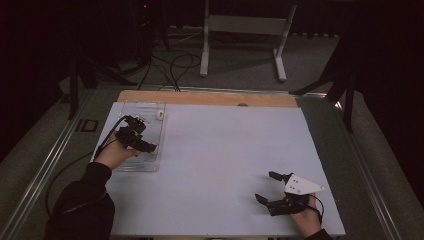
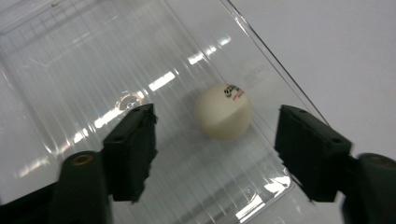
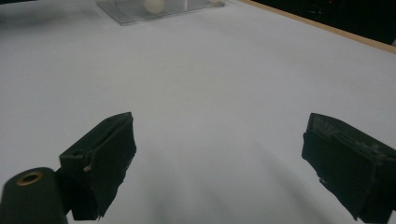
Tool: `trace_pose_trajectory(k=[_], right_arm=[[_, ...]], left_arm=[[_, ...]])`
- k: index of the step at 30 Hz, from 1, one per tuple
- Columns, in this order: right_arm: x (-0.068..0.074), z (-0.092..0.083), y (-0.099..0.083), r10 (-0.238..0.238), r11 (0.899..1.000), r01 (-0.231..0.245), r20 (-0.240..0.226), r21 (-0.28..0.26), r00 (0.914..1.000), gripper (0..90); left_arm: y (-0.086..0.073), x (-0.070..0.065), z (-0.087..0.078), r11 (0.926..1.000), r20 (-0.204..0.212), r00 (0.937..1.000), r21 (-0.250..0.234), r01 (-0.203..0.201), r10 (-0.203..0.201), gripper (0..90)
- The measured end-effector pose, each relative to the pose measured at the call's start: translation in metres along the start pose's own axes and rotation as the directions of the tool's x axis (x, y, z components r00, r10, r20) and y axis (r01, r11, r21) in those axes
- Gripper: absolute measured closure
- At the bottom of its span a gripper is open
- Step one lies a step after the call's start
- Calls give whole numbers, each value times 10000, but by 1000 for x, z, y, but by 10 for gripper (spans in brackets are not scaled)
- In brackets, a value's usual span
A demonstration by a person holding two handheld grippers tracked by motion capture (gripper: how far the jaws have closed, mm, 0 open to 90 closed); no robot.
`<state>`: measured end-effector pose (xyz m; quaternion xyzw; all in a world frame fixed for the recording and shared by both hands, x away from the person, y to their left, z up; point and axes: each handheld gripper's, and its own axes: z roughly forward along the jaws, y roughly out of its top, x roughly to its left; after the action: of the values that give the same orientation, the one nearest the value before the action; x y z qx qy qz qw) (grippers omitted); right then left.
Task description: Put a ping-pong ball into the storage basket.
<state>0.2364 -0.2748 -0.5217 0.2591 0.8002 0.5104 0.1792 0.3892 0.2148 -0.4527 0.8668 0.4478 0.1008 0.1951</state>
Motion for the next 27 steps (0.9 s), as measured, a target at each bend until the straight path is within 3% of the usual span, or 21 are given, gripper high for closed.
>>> trace_pose_trajectory(k=[2,5,12,15,22,27], right_arm=[[0,0,0,36,10000,-36,1,14,10000,95],[0,0,0,27,10000,-27,19,22,10000,95],[1,0,0,23,10000,-23,28,8,10000,95],[0,0,0,45,10000,-45,24,10,10000,95],[0,0,0,35,10000,-35,31,-5,10000,95],[0,0,0,21,10000,-21,30,18,10000,95]], left_arm=[[0,0,-1,10000,-51,10000,1,-25,25,251],[-2,1,-5,9999,263,9995,-89,-146,148,193],[-1,1,-15,9986,264,9990,-383,-363,373,76],[-2,0,-19,9977,527,9973,-471,-492,517,18],[-1,-2,-28,9949,784,9944,-769,-654,714,5],[0,-4,-32,9923,713,9946,-1033,-678,754,5]])
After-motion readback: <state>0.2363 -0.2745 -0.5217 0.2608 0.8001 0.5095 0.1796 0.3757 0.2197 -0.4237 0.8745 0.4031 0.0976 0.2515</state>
